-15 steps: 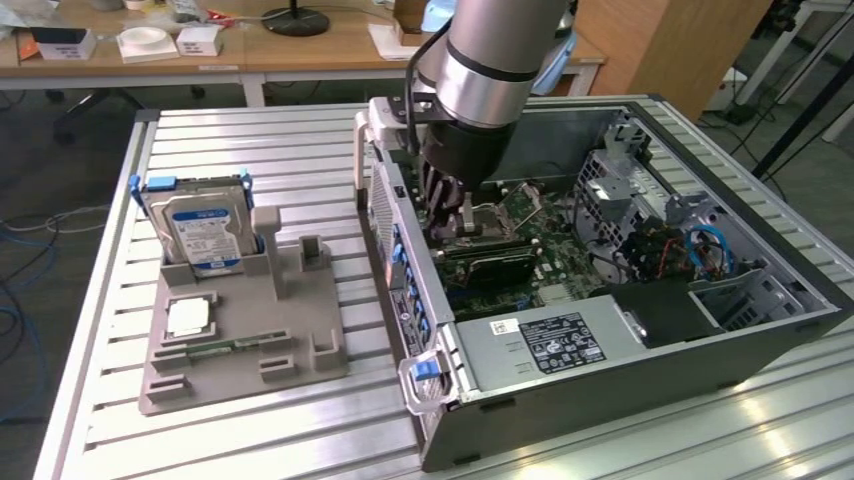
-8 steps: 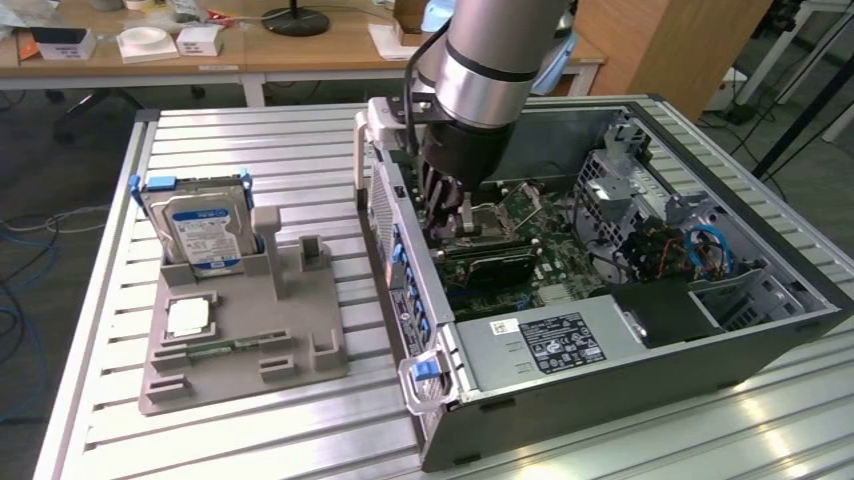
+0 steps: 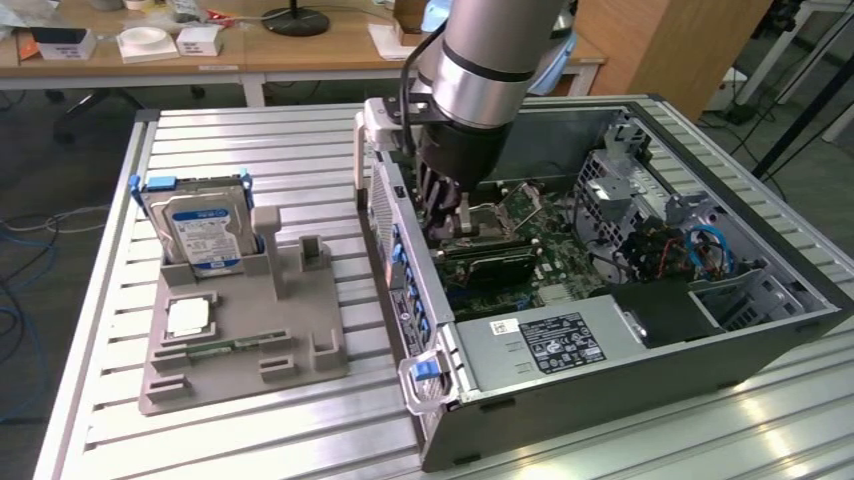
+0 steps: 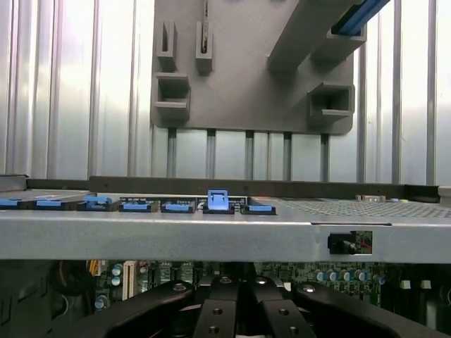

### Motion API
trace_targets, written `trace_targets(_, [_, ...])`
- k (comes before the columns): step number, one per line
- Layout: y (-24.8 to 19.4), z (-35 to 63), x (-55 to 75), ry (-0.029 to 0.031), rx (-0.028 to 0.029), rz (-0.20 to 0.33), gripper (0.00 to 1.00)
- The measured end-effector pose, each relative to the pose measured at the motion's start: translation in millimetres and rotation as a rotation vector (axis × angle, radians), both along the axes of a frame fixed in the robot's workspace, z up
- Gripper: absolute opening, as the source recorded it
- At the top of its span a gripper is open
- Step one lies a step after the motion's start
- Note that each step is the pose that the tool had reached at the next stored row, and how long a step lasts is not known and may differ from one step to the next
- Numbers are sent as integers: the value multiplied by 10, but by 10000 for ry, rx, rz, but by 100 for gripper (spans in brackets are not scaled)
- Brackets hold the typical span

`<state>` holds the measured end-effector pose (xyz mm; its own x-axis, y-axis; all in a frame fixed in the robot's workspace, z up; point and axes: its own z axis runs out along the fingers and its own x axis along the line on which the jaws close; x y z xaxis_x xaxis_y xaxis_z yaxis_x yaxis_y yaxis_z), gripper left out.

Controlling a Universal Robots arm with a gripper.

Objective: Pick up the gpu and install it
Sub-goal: 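Press down on the gpu until it lock into place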

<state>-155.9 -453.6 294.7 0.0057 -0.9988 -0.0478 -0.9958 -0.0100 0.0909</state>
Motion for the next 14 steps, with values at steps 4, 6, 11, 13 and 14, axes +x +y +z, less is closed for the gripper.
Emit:
trace_targets(4, [-1, -1, -15, -1, 0, 2, 11])
trace_targets(6, [-2, 0, -17, 1, -3, 2, 11])
trace_targets(11, [-2, 1, -19, 2, -2, -1, 11])
trace_targets(13, [-2, 3, -19, 7, -1, -2, 11])
trace_targets(14, [-2, 6, -20, 13, -2, -2, 11])
